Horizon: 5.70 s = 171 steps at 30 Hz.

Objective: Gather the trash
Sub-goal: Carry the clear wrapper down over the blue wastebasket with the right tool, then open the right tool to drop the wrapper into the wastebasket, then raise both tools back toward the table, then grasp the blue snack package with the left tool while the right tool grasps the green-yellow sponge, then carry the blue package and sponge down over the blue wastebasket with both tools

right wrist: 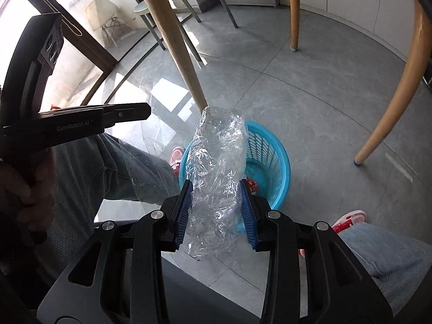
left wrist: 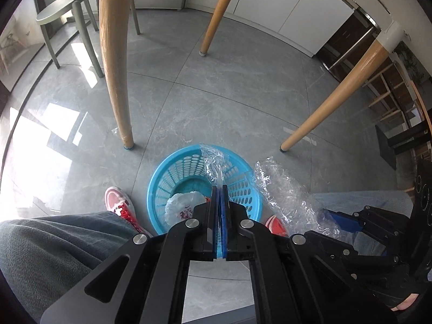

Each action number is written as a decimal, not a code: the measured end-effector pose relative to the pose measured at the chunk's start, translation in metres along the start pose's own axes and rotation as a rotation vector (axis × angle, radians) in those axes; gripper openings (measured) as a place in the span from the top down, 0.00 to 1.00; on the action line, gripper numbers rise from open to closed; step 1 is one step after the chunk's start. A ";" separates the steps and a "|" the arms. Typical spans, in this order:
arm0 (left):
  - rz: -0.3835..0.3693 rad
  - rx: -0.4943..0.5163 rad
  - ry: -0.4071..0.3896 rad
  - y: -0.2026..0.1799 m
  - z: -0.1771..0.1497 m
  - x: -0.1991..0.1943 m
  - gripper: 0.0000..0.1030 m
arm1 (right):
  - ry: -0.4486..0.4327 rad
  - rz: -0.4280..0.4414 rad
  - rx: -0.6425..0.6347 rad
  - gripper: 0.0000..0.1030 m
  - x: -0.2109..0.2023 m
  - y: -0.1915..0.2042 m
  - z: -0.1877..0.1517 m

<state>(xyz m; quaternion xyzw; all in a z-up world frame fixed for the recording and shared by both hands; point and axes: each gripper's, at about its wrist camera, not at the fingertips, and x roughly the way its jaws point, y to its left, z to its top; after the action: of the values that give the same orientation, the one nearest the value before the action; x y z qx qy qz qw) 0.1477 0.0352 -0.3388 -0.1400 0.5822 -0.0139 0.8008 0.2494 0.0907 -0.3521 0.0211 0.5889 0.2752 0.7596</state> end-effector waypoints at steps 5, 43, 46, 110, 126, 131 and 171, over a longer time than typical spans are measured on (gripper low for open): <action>0.038 -0.034 0.085 0.013 0.014 0.048 0.99 | 0.100 0.018 0.036 0.68 0.053 -0.019 0.009; 0.179 -0.036 0.301 0.029 0.024 0.146 0.31 | 0.291 0.015 0.125 0.25 0.145 -0.058 0.007; 0.184 -0.020 0.292 0.025 0.017 0.126 0.26 | 0.267 -0.006 0.124 0.23 0.122 -0.059 0.006; 0.016 0.297 -0.596 -0.060 0.063 -0.258 0.06 | -0.647 -0.137 -0.072 0.08 -0.278 0.043 0.045; 0.085 0.421 -0.569 -0.043 0.169 -0.228 0.08 | -0.624 -0.158 0.100 0.08 -0.234 0.028 0.132; 0.092 0.485 -0.542 -0.043 0.194 -0.217 0.13 | -0.606 -0.176 0.107 0.08 -0.219 0.031 0.145; -0.046 0.378 -0.463 -0.047 0.148 -0.245 0.99 | -0.619 -0.089 0.095 0.53 -0.258 0.039 0.089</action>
<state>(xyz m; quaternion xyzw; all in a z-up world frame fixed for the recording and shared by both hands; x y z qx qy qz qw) 0.2142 0.0664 -0.0586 -0.0010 0.3678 -0.1080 0.9236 0.2746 0.0357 -0.0837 0.1135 0.3421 0.1946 0.9123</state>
